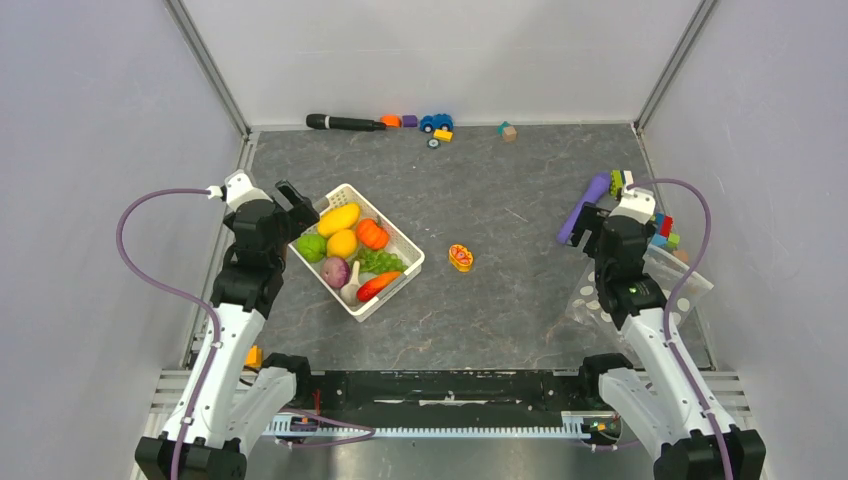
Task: Place the food in the zip-top bag and seal the zipper
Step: Pick up the zipper food storage bag at the center of the board.
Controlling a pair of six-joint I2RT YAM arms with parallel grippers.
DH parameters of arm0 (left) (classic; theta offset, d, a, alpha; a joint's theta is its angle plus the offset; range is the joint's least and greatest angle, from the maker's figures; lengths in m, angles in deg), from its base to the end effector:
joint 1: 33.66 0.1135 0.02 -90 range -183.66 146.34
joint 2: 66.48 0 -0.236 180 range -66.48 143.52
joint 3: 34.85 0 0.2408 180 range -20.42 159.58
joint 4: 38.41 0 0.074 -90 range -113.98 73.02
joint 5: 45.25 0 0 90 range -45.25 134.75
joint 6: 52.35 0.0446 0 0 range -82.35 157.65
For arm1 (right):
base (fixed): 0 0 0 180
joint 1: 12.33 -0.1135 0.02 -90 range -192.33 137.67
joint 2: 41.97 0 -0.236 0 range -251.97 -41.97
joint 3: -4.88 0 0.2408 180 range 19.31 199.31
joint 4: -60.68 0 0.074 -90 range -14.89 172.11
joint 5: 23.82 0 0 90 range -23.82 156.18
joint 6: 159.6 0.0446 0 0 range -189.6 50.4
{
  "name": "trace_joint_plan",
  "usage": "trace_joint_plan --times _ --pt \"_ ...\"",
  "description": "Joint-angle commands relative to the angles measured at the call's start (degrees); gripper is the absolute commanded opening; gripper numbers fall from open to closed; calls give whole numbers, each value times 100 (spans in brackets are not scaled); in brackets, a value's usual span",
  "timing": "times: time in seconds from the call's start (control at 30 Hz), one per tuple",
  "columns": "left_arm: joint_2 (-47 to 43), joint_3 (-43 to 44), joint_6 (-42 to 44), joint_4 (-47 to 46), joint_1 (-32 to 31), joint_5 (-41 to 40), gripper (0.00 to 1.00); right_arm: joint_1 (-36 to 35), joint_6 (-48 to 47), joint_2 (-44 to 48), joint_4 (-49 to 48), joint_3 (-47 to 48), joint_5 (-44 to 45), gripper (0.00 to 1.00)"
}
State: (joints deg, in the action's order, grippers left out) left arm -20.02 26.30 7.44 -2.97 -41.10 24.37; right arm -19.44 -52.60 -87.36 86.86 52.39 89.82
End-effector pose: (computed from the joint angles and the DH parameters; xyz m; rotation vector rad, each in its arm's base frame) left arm 0.1990 -0.0103 0.3046 -0.6050 1.8123 -0.0999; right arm 0.2005 0.0070 0.2436 0.4292 1.9083 -0.1341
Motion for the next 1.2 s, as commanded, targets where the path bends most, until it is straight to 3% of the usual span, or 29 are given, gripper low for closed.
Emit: trace_joint_plan --times 0.0,0.33,0.57,0.87,1.17 --pt "19 -15 -138 -55 23 0 100 9 -273 -56 -107 400 70 98" --pt "174 47 -153 33 24 -87 100 8 -580 -592 623 861 560 98" --pt "252 92 -158 112 24 -150 100 15 -566 -1886 1421 1332 964 98" --pt "293 118 -152 157 23 -150 100 131 -475 -3306 1535 1587 1288 98" --pt "289 118 -168 155 21 -99 100 309 -348 -4138 1534 1633 1607 96"
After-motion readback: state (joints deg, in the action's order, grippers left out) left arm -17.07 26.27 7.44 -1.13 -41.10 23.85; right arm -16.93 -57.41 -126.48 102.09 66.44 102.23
